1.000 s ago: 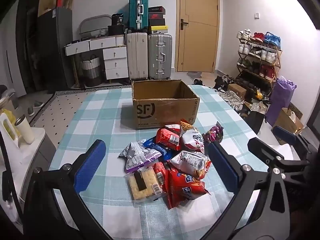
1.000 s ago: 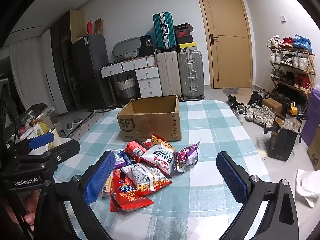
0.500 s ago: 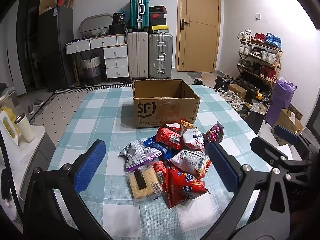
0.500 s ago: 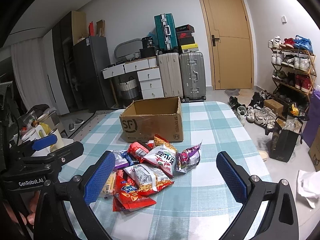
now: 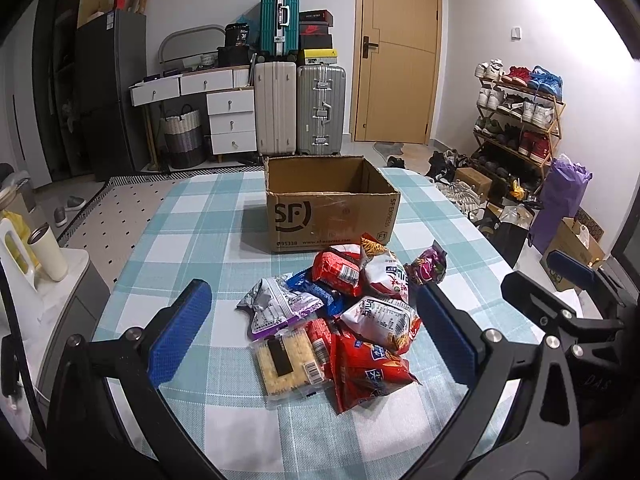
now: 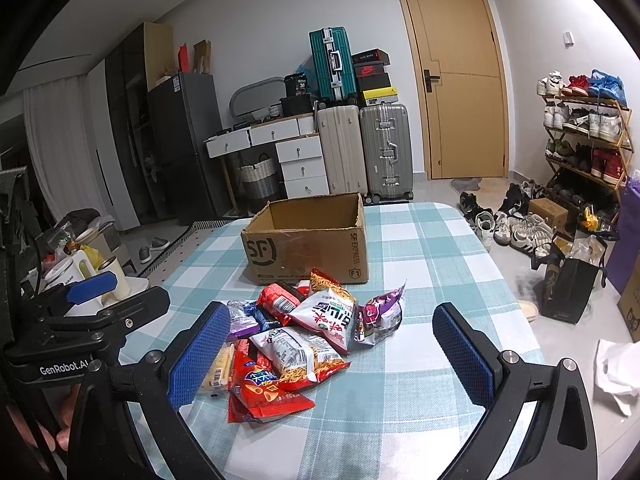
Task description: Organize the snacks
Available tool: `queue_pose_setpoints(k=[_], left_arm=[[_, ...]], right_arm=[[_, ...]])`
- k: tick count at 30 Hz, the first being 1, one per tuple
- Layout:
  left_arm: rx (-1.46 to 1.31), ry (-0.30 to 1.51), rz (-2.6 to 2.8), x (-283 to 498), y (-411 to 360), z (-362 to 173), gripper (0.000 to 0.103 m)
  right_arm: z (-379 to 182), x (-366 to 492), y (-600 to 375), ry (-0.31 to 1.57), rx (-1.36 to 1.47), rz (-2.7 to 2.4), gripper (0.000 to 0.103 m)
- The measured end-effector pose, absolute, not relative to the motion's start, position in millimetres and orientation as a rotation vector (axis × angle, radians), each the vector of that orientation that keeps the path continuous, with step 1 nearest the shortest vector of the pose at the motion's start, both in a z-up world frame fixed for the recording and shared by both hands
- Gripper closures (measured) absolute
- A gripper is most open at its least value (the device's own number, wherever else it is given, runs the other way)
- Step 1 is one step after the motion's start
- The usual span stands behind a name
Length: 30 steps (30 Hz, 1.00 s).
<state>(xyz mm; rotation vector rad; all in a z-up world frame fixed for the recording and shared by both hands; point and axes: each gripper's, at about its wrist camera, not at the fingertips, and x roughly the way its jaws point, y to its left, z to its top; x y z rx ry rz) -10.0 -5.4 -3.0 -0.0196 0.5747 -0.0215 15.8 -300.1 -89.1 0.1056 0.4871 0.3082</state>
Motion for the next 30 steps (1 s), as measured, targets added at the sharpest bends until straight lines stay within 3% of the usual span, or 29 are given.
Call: queue_pose_setpoints(k=[30], left_arm=[[-0.034, 0.595, -0.031, -15.4, -6.7, -15.6, 0.001]], right_arm=[[-96.3, 16.8, -300.9, 0.494, 0.103, 0.321, 0.000]])
